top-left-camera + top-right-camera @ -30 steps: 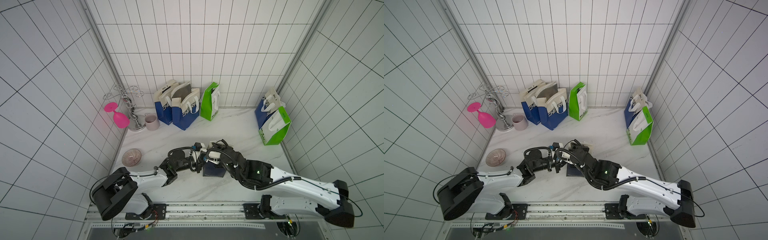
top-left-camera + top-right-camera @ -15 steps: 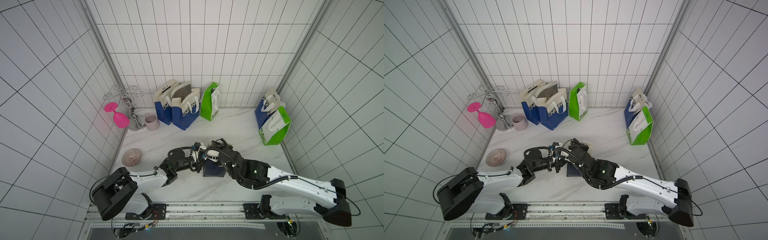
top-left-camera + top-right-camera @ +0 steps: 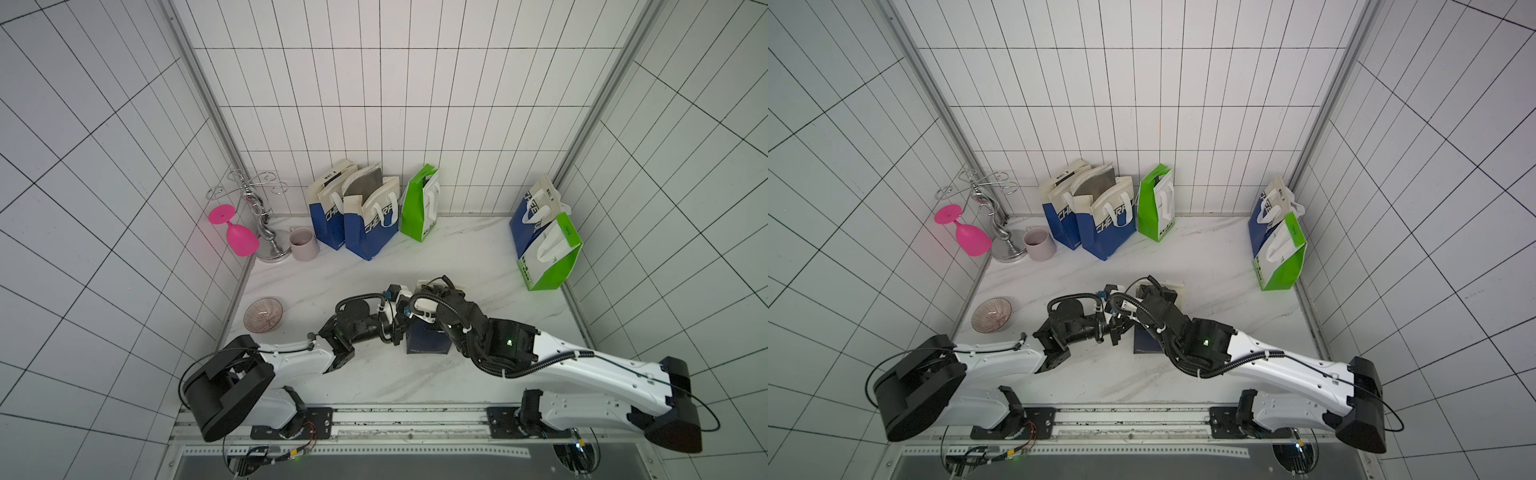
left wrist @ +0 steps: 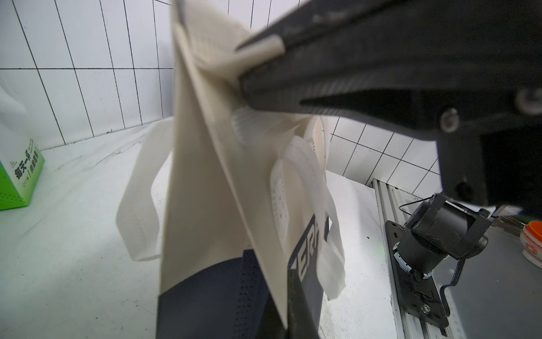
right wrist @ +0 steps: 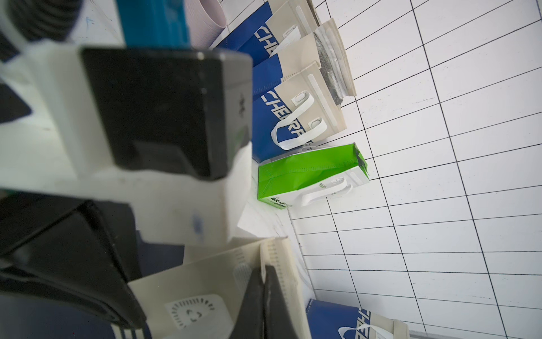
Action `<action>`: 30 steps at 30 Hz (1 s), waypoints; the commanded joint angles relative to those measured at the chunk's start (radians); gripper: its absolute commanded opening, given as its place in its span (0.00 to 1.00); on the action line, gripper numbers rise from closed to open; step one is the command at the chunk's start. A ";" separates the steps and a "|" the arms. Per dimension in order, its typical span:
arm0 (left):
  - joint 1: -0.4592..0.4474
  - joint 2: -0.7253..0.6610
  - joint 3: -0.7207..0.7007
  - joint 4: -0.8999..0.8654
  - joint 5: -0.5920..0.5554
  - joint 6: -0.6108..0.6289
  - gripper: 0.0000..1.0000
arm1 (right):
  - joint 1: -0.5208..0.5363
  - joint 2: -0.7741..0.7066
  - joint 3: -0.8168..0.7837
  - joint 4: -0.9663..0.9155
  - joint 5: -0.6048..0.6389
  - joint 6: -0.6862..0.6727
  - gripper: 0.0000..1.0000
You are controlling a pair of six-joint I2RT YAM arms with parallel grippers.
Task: Open the takeout bag
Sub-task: Open the takeout bag at the center of the board.
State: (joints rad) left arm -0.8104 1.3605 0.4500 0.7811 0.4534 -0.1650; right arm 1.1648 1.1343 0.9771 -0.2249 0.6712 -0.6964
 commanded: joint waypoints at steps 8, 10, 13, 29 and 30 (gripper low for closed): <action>-0.006 -0.028 0.011 -0.009 0.023 0.013 0.00 | -0.074 -0.038 0.159 -0.203 -0.073 0.112 0.00; -0.005 -0.030 0.010 -0.012 0.022 0.014 0.00 | -0.084 -0.035 0.205 -0.248 -0.083 0.117 0.00; -0.005 -0.031 0.010 -0.014 0.019 0.016 0.00 | -0.099 -0.029 0.260 -0.300 -0.094 0.117 0.00; -0.005 -0.037 0.007 -0.016 0.016 0.022 0.00 | -0.157 0.050 0.508 -0.458 -0.138 0.084 0.00; -0.005 -0.037 0.008 -0.017 0.016 0.022 0.00 | -0.160 0.055 0.521 -0.468 -0.141 0.080 0.00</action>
State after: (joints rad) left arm -0.8120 1.3399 0.4507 0.7753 0.4541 -0.1570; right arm 1.0275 1.1934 1.3239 -0.6743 0.4797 -0.6086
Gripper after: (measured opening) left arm 0.050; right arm 0.047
